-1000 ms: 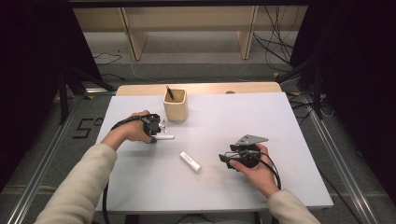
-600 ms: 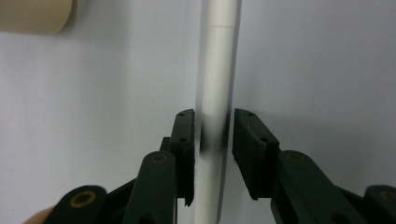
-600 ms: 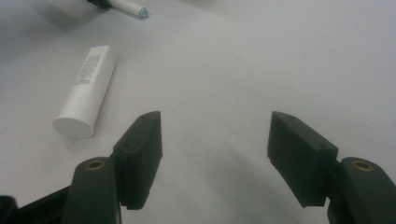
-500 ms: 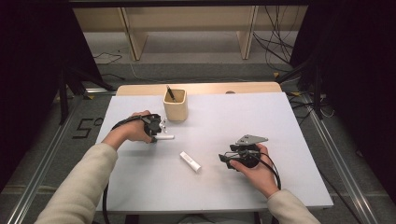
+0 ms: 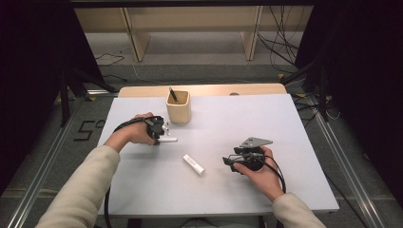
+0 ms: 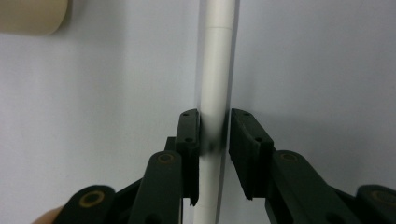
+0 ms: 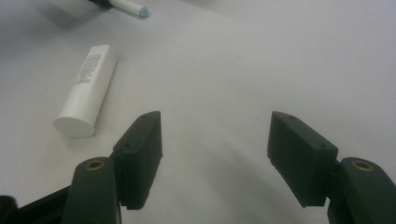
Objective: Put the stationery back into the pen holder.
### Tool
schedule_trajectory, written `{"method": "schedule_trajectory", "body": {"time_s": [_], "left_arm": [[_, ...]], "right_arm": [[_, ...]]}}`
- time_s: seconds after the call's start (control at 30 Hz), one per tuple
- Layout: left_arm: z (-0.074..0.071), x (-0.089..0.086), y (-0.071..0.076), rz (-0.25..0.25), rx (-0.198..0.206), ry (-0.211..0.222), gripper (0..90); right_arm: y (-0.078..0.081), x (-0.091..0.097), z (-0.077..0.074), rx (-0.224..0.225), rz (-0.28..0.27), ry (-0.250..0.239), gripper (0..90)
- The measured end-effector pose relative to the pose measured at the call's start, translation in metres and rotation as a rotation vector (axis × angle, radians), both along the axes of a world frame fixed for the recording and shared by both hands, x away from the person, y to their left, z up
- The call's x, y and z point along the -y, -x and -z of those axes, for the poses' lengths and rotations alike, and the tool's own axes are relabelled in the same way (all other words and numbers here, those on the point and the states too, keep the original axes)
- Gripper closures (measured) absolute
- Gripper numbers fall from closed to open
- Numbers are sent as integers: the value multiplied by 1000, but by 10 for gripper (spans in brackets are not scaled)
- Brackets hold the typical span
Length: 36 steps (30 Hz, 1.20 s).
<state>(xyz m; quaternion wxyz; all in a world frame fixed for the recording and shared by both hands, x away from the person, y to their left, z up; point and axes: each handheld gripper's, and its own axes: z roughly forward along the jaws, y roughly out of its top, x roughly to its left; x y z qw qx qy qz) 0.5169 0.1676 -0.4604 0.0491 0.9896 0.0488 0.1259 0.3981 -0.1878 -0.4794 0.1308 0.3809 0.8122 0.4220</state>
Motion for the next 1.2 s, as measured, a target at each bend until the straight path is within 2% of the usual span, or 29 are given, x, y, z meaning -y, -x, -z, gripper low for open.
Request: {"method": "schedule_trajectory", "body": {"time_s": [0.77, 1.2], "left_arm": [[1, 0, 0, 20, 5, -3, 782], [0, -1, 1, 7, 13, -1, 789]], "right_arm": [[0, 0, 0, 1, 0, 0, 362], [0, 0, 0, 1, 1, -1, 362]]}}
